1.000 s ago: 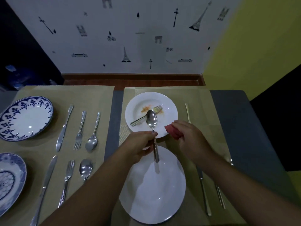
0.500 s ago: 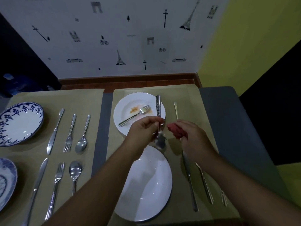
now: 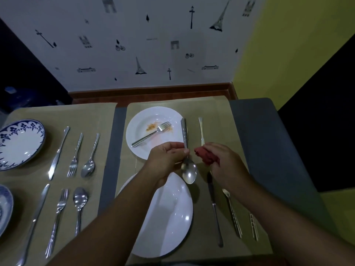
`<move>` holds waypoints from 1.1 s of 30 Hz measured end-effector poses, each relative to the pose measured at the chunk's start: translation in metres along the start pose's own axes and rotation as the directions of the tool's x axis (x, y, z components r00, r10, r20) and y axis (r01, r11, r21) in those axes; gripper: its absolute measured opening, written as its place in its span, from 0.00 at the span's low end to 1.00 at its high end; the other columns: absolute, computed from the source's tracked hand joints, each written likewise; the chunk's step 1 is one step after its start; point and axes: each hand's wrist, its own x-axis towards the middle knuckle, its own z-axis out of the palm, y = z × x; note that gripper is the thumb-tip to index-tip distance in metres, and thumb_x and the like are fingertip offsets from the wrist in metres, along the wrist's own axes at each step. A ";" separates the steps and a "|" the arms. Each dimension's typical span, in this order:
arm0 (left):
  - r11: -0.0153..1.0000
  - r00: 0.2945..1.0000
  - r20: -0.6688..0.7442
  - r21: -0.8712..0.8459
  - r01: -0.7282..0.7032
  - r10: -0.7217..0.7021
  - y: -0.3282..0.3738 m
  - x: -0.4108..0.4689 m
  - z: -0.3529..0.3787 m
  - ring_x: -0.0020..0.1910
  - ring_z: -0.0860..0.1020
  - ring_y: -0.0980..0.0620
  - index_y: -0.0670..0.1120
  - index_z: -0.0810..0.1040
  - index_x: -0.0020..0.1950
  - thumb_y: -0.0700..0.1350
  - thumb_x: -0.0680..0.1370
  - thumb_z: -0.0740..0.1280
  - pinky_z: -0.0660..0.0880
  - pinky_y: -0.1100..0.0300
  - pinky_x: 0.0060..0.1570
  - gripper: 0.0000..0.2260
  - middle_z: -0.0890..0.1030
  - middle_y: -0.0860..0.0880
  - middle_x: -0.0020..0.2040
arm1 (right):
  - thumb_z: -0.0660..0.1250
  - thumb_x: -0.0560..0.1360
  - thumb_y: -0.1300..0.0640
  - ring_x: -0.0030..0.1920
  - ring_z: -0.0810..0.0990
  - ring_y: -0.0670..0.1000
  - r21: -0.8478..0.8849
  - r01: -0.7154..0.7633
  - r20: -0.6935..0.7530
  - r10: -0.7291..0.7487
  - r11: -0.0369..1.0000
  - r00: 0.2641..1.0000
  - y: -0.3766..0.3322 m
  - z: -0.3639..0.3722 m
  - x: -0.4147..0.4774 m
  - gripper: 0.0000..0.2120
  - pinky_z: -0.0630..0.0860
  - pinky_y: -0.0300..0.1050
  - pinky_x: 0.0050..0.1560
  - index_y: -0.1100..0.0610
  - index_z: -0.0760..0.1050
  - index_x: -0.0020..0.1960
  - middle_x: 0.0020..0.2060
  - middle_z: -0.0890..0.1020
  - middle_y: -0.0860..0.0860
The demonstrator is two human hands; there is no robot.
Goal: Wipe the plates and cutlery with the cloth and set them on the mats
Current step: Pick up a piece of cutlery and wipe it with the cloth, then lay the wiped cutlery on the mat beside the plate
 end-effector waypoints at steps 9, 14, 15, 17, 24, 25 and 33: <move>0.994 0.998 -0.028 0.089 0.067 -0.064 -0.011 0.037 0.065 0.43 0.84 0.44 0.37 0.83 0.55 0.33 0.73 0.75 0.83 0.57 0.41 0.11 0.85 0.36 0.49 | 0.61 0.66 0.75 0.54 0.76 0.47 -0.045 -0.036 -0.034 0.035 0.998 0.999 0.032 -0.042 0.004 0.23 0.63 0.21 0.54 0.63 0.79 0.59 0.56 0.81 0.56; 0.983 0.998 0.014 0.176 0.060 -0.064 -0.013 0.072 0.116 0.43 0.82 0.45 0.37 0.82 0.54 0.31 0.75 0.72 0.83 0.52 0.46 0.09 0.84 0.39 0.46 | 0.62 0.66 0.76 0.54 0.77 0.51 -0.081 -0.077 -0.075 0.071 0.994 0.995 0.066 -0.072 0.014 0.22 0.59 0.17 0.55 0.65 0.79 0.57 0.54 0.81 0.58; 0.981 0.998 0.017 0.186 0.061 -0.065 -0.015 0.082 0.125 0.43 0.82 0.44 0.38 0.82 0.53 0.30 0.75 0.71 0.83 0.51 0.47 0.09 0.84 0.39 0.47 | 0.62 0.67 0.77 0.54 0.77 0.51 -0.084 -0.083 -0.067 0.078 0.993 0.995 0.072 -0.076 0.016 0.21 0.59 0.17 0.54 0.66 0.80 0.56 0.54 0.81 0.59; 0.969 0.998 0.011 0.242 0.052 -0.056 -0.021 0.101 0.143 0.44 0.83 0.44 0.39 0.83 0.51 0.31 0.74 0.72 0.83 0.52 0.48 0.08 0.84 0.39 0.47 | 0.62 0.69 0.76 0.52 0.75 0.47 -0.077 -0.095 -0.049 0.091 0.993 0.995 0.084 -0.083 0.019 0.17 0.60 0.17 0.52 0.66 0.80 0.55 0.53 0.81 0.60; 0.903 0.999 -0.045 0.428 0.039 -0.021 -0.035 0.141 0.179 0.47 0.83 0.47 0.43 0.82 0.48 0.35 0.75 0.74 0.82 0.60 0.41 0.06 0.83 0.43 0.48 | 0.60 0.72 0.73 0.67 0.71 0.51 -0.111 -0.190 0.009 0.192 0.975 0.981 0.128 -0.089 0.021 0.24 0.60 0.31 0.67 0.60 0.74 0.67 0.66 0.75 0.55; 0.898 0.998 -0.062 0.438 0.035 -0.009 -0.035 0.144 0.182 0.47 0.84 0.47 0.45 0.82 0.46 0.35 0.75 0.74 0.82 0.60 0.41 0.06 0.83 0.44 0.47 | 0.60 0.71 0.74 0.67 0.71 0.51 -0.118 -0.197 0.014 0.200 0.973 0.980 0.131 -0.089 0.021 0.26 0.59 0.32 0.67 0.60 0.74 0.67 0.66 0.75 0.55; 0.749 0.974 -0.120 0.659 -0.065 0.190 -0.041 0.150 0.190 0.38 0.81 0.59 0.45 0.86 0.49 0.40 0.74 0.75 0.71 0.69 0.32 0.04 0.82 0.53 0.39 | 0.58 0.69 0.75 0.67 0.72 0.52 -0.100 -0.196 0.029 0.200 0.975 0.979 0.134 -0.087 0.023 0.27 0.60 0.33 0.67 0.60 0.76 0.66 0.66 0.75 0.55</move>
